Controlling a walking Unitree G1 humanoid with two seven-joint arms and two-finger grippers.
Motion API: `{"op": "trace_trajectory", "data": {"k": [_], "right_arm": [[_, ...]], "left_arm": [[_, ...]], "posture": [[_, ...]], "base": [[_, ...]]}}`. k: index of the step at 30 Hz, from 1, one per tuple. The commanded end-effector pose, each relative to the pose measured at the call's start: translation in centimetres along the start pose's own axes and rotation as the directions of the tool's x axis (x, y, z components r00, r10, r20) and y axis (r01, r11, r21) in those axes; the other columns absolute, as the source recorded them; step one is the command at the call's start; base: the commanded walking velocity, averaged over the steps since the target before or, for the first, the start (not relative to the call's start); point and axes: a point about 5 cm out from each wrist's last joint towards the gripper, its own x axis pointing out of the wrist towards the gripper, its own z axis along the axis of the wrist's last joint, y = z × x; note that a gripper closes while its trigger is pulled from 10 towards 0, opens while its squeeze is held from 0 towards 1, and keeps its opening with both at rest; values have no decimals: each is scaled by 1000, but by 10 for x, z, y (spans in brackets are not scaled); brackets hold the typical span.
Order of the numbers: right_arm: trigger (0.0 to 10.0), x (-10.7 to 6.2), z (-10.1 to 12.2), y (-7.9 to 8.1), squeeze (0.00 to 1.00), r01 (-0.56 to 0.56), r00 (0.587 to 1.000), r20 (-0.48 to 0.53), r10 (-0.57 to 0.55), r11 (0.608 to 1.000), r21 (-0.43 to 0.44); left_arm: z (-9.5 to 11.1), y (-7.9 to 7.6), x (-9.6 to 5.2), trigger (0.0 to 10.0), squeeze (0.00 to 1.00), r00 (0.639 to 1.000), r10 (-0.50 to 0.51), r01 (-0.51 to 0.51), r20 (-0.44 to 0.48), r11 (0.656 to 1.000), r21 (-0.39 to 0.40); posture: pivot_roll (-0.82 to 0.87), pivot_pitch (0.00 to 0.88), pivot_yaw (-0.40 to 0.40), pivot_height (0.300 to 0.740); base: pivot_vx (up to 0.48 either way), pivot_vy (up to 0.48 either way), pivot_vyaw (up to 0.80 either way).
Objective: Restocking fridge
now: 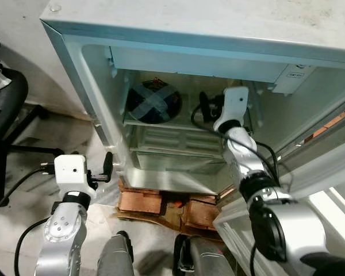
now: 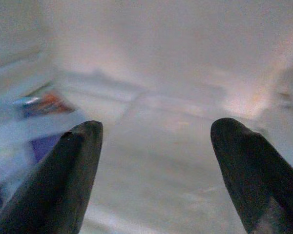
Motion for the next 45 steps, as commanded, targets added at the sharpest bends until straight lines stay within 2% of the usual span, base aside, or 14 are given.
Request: {"op": "trace_trajectory", "data": {"k": [1, 5, 7, 8, 9, 11, 14, 17, 19, 22, 26, 37, 42, 45], "right_arm": [[10000, -6, 2, -1, 0, -53, 997, 46, 55, 998, -42], [10000, -19, -6, -2, 0, -85, 996, 40, 86, 996, -11], [10000, -42, -12, 3, 0, -110, 993, 48, 108, 993, 51], [10000, -42, -12, 3, 0, -110, 993, 48, 108, 993, 51], [10000, -51, -12, 4, 0, -101, 994, 56, 98, 992, 70], [10000, -59, -13, 4, 0, -79, 996, 58, 75, 994, 76], [10000, -68, -17, 6, 0, -37, 999, 37, 32, 990, 139], [10000, -88, -26, 4, 0, 85, 996, -14, -83, 978, 192], [10000, -92, -27, 3, 0, 100, 995, -27, -97, 975, 198], [10000, -110, -38, 0, 0, 138, 986, -123, -111, 961, 242], [10000, -118, -40, 3, 0, 91, 989, -139, -54, 959, 270], [10000, -127, -44, -2, 0, 126, 977, -203, -67, 948, 292], [10000, -122, -38, 8, 0, 38, 984, -179, 16, 955, 294], [10000, -118, -37, 8, 0, 50, 983, -182, 6, 951, 304]], "left_arm": [[-7, 2, -1, 10000, 0, 999, 8, -8, -32, 1000, -1], [-9, 1, 1, 10000, 0, 999, -6, 6, -41, 1000, 0], [-12, -1, 2, 10000, 0, 999, -15, 15, -47, 1000, -1], [-12, -1, 2, 10000, 0, 999, -15, 15, -47, 1000, -1], [-13, -2, 3, 10000, 0, 999, -14, 14, -50, 1000, -8], [-13, -4, 4, 10000, 0, 999, -12, 11, -53, 1000, -17], [-13, -3, 5, 10000, 0, 999, -4, 3, -53, 1000, -22], [-13, -1, 7, 10000, 0, 999, 0, -2, -52, 1000, -22], [-13, -1, 8, 10000, 0, 999, 0, -1, -52, 1000, -21], [-13, -2, 12, 10000, 0, 999, -9, 8, -52, 1000, -21], [-14, -2, 13, 10000, 0, 999, -7, 5, -54, 1000, -23], [-22, -6, 9, 10000, 0, 997, -2, -1, -79, 999, -41], [-23, -3, 11, 10000, 0, 996, 6, -9, -89, 999, -42], [-21, -5, 16, 10000, 0, 997, -7, 4, -80, 1000, -28]], "posture": [[164, 167, -65, 740], [146, 153, -64, 740], [129, 133, -62, 740], [129, 133, -62, 740], [124, 128, -59, 740], [123, 125, -59, 740], [118, 120, -55, 740], [105, 124, -39, 740], [105, 124, -39, 740], [80, 126, -30, 740], [67, 120, -34, 740], [54, 109, -38, 740], [33, 119, -21, 740], [34, 114, -24, 740]], "base": [[0, 0, 0], [0, 0, 0], [0, 0, 0], [0, 0, 0], [0, 0, 0], [0, 0, 0], [0, 0, 0], [0, 0, 0], [0, 0, 0], [0, 0, 0], [0, 0, 0], [0, 0, 0], [-49, 0, 0], [-249, 0, 0]]}}
